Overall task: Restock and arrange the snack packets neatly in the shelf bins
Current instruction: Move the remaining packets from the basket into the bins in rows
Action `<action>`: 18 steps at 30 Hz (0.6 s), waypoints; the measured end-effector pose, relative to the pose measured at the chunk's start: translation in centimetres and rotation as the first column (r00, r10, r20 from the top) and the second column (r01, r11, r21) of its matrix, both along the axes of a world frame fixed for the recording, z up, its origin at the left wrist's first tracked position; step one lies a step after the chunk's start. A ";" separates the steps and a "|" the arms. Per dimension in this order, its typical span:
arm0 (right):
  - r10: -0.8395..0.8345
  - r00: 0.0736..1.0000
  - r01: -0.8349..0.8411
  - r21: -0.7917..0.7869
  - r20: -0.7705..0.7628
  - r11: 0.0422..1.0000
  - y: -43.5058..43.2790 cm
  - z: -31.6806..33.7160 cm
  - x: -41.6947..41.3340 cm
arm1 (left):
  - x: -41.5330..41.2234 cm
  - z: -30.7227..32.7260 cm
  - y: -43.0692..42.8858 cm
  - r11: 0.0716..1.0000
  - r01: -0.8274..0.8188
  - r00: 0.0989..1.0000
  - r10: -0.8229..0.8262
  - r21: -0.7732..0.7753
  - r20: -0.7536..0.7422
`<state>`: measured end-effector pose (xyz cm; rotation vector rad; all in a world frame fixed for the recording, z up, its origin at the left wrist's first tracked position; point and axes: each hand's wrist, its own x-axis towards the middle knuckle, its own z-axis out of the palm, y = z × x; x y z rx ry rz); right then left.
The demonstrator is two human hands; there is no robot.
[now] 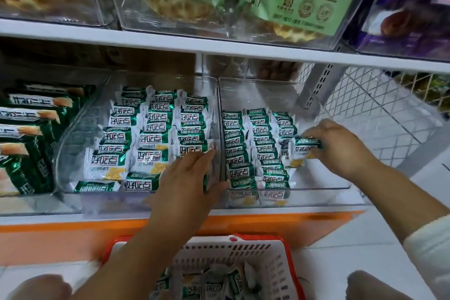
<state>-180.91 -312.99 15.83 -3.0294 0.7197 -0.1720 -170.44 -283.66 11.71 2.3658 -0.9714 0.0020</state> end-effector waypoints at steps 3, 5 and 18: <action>0.000 0.974 -0.025 -0.107 -0.228 0.994 -0.5 -1.5 1.8 | 0.5 -0.7 -0.1 1.000 0.017 0.993 -0.018 0.010 0.114; -0.024 0.962 -0.008 -0.114 -0.272 0.993 -0.7 -2.1 2.4 | 0.6 -0.8 -0.1 1.000 0.026 0.995 -0.026 0.000 0.094; -0.001 0.884 -0.082 0.158 0.467 0.984 8.0 -0.4 -3.8 | -2.3 -1.8 4.3 0.957 0.148 0.983 -0.114 -0.251 0.144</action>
